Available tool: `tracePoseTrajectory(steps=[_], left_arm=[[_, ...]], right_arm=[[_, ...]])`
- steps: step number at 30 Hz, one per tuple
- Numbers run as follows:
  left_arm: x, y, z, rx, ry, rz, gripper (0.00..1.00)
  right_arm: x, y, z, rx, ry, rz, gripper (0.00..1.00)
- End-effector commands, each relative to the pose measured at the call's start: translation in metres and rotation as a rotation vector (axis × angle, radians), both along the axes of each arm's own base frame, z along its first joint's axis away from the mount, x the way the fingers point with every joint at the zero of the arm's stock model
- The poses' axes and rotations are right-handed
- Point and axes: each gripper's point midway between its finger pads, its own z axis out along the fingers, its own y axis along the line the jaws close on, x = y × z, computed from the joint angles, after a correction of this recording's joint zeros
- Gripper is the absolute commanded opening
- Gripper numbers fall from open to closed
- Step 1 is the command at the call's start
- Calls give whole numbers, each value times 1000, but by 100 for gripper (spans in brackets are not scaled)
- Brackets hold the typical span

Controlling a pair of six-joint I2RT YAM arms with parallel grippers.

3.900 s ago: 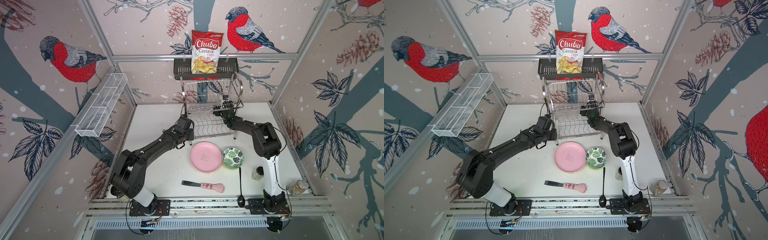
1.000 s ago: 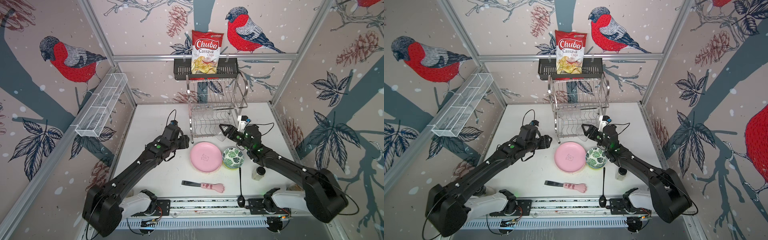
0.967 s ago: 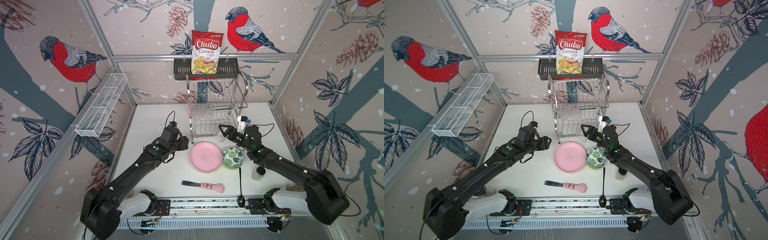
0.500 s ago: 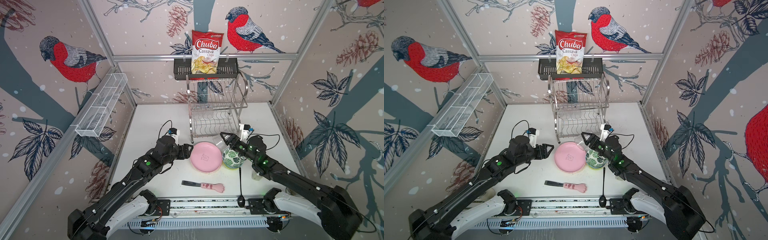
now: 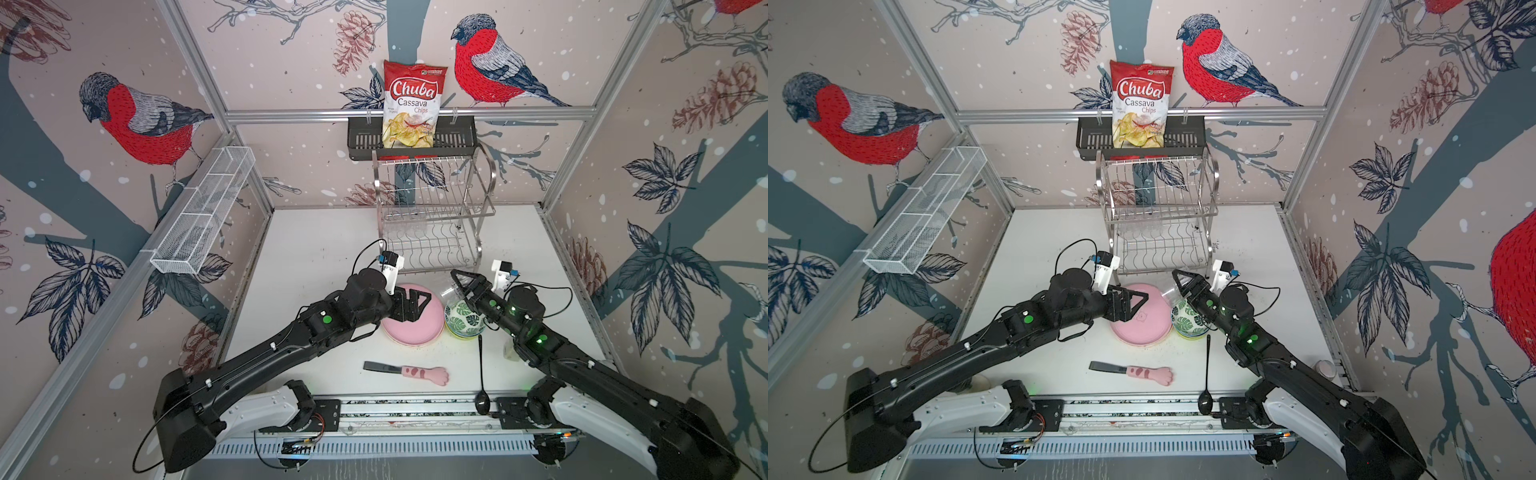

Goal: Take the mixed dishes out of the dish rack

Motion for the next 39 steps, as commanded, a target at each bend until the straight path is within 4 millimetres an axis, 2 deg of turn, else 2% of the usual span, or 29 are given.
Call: tracePoseTrajectory(steps=[1,8,13,14,16,20,26,30,32,34,35,37,39], left_arm=[[5,-21,21,-79,-40,-44,85],[7,-50,22,-116,-33,-111,75],[8,-68,21,-126,-21,-152,56],[8,-73,27,-134,-29,-160,53],[8,-79,27,-129,-28,-170,49],[7,-89,27,-135,-31,-177,36],[14,-88,22,-109,-29,-134,20],[19,-80,29,-75,-64,-97,2],[21,-76,33,-52,-87,-86,0],[22,-73,39,-33,-112,-87,0],[22,-71,41,-21,-124,-87,0],[22,-68,44,8,-136,-89,0],[22,-62,46,45,-142,-83,0]], right_arm=[[-3,9,23,125,-12,41,0],[1,9,32,193,-2,23,0],[-2,16,36,234,10,51,0],[-2,18,36,241,14,55,0],[-4,20,38,250,16,64,0],[-10,26,40,272,28,89,0],[-21,33,48,300,23,112,0],[-24,35,48,296,24,113,0],[-23,33,46,293,29,104,1],[-22,31,44,287,36,88,9],[-21,30,43,284,39,78,19],[-20,27,41,282,42,58,44],[-19,24,41,280,40,43,78]])
